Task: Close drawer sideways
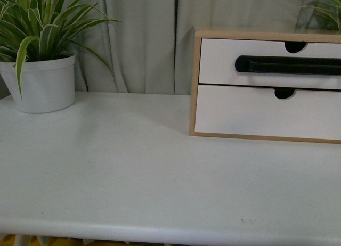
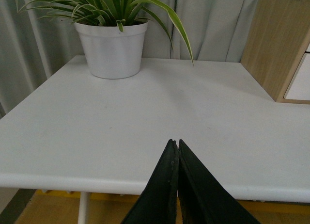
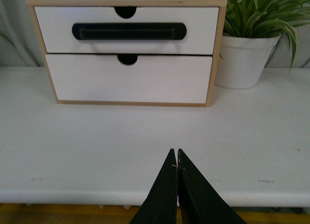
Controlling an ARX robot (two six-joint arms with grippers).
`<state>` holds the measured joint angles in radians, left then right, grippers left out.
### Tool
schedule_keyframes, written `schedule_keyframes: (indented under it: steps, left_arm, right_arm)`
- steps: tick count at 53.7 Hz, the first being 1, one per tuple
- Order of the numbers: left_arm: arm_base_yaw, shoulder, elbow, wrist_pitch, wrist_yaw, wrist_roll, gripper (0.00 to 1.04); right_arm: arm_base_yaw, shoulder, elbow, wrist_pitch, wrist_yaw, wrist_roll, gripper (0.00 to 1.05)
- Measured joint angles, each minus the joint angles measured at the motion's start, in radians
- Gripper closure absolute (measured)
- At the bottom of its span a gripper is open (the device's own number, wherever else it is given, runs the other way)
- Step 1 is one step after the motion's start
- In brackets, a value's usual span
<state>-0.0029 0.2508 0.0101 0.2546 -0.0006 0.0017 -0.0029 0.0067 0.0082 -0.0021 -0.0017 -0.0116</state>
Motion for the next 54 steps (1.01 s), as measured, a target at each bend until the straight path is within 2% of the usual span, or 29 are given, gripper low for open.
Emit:
schedule_keyframes:
  steps: [18,22,26,47,50,54]
  left_arm:
    - [0.0,-0.076,0.0,-0.076,0.0,0.0,1.01]
    - [0.0,-0.163,0.0,-0.192,0.002,0.0,1.01]
    - [0.0,-0.227,0.0,-0.245,0.001,0.0,1.01]
    - [0.0,-0.246,0.0,-0.254,0.0,0.0,1.01]
    - [0.0,-0.246,0.0,-0.254,0.0,-0.003,0.94]
    - [0.0,-0.246,0.0,-0.254,0.0,-0.003,0.83]
  right_arm:
    - [0.0,-0.003,-0.001,0.0,0.0,0.0,1.04]
    - [0.0,-0.003,-0.001,0.0,0.0,0.0,1.04]
    - [0.0,-0.003,-0.001,0.0,0.0,0.0,1.04]
    - [0.0,-0.003,-0.001,0.0,0.0,0.0,1.04]
    - [0.0,-0.003,-0.001,0.0,0.0,0.0,1.01]
    - [0.0,-0.003,-0.001,0.0,0.0,0.0,0.88]
